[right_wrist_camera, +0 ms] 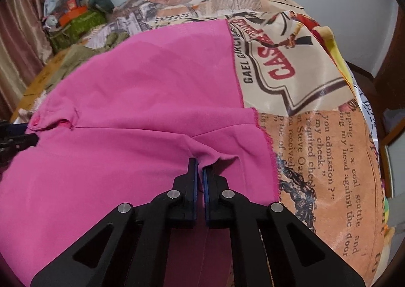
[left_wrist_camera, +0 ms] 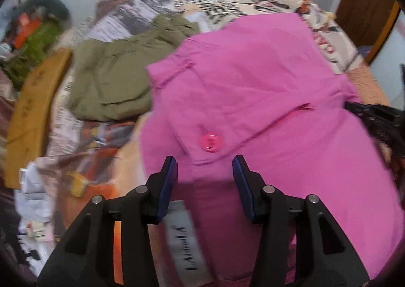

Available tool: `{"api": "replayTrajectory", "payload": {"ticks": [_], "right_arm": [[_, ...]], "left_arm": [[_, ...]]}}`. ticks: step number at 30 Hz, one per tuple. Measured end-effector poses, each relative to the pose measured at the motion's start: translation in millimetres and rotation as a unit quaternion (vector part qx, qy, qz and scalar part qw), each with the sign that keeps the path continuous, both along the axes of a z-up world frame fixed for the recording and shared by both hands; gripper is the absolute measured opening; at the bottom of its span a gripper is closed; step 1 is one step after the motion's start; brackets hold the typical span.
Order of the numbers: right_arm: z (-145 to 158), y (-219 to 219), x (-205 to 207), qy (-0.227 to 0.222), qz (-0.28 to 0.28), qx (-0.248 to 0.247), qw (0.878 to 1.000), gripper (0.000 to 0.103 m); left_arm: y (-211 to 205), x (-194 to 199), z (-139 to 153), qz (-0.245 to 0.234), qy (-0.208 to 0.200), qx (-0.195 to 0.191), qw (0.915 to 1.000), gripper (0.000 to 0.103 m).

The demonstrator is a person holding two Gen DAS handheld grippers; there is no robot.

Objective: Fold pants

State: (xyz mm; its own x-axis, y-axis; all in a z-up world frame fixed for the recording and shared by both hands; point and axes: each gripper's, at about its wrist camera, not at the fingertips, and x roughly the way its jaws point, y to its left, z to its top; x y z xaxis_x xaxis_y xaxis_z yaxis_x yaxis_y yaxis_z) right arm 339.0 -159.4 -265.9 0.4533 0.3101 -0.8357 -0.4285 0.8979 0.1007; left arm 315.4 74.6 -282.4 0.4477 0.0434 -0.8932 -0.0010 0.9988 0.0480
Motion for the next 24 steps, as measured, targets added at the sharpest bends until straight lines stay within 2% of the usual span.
{"api": "replayTrajectory", "payload": {"ticks": [5, 10, 12, 14, 17, 21, 24], "right_arm": [[-7, -4, 7, 0.026, -0.007, 0.011, 1.000, 0.003], [-4, 0, 4, 0.020, -0.007, -0.006, 1.000, 0.003], [4, -4, -3, 0.014, -0.013, -0.006, 1.000, 0.003], [15, -13, -9, 0.011, -0.022, 0.014, 1.000, 0.008], [32, -26, -16, 0.000, -0.024, 0.031, 0.999, 0.008], [50, -40, -21, -0.015, -0.027, 0.036, 0.999, 0.009], [60, -50, -22, -0.028, -0.038, 0.044, 0.998, 0.020]], "left_arm": [[8, 1, -6, 0.008, 0.002, -0.026, 0.9996, 0.049], [9, -1, -6, 0.008, 0.000, -0.035, 0.9994, 0.051], [8, -3, -4, 0.003, 0.002, -0.035, 0.9994, 0.051], [7, -5, 2, -0.006, 0.000, -0.027, 0.9996, 0.050], [4, -11, 14, -0.023, -0.009, -0.021, 0.9995, 0.050], [6, -14, 31, -0.031, -0.023, -0.040, 0.9985, 0.050], [10, -8, 40, -0.025, -0.030, -0.050, 0.9979, 0.050]]}}
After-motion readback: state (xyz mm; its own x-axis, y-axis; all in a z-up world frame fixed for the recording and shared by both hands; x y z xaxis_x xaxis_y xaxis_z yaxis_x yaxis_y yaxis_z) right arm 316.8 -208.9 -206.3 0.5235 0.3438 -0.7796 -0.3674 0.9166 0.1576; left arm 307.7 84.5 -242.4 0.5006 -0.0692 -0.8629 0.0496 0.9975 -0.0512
